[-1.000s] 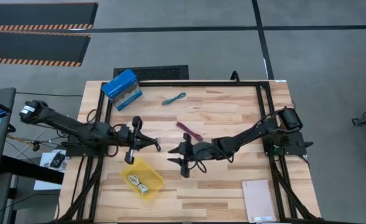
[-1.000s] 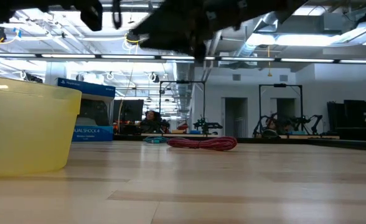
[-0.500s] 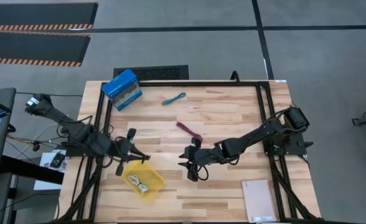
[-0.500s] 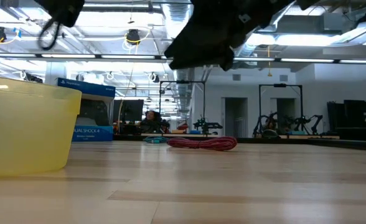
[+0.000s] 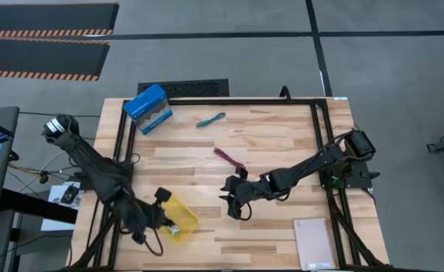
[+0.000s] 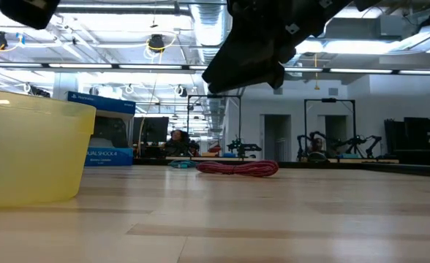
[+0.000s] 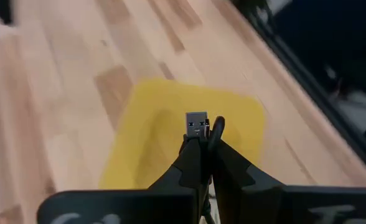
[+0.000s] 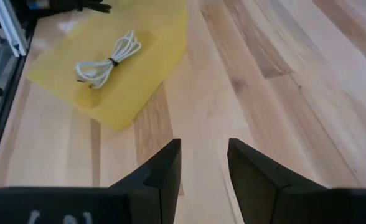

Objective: Pick and place USB-C Cables
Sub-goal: Put the black charger cable into the yellow bin

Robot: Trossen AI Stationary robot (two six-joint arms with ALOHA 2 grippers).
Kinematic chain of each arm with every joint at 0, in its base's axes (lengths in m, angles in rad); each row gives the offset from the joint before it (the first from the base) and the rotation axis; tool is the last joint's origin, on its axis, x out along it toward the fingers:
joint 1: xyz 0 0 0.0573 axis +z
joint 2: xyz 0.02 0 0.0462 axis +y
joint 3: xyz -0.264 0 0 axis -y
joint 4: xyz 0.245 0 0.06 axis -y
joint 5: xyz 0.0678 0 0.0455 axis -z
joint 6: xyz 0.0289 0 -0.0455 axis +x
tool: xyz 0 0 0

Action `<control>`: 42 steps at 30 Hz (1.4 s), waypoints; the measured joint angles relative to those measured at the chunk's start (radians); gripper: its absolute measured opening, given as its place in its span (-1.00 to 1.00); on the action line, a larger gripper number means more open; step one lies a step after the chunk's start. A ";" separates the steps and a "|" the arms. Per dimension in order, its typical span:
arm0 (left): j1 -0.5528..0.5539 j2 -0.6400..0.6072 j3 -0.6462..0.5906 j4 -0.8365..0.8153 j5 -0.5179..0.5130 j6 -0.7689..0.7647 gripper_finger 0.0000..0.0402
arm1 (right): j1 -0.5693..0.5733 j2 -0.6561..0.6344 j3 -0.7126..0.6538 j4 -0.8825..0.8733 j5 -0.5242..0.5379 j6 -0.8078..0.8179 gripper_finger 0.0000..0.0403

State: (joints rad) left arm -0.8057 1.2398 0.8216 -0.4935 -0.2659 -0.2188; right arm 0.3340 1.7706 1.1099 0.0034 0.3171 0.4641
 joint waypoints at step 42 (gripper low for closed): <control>0.086 0.213 0.066 -0.113 0.076 0.306 -0.87 | 0.000 0.001 0.000 0.005 -0.001 0.010 -0.24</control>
State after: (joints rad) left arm -0.7197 1.4528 0.8875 -0.6064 -0.1902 0.0869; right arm 0.3340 1.7718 1.1099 0.0086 0.3161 0.4740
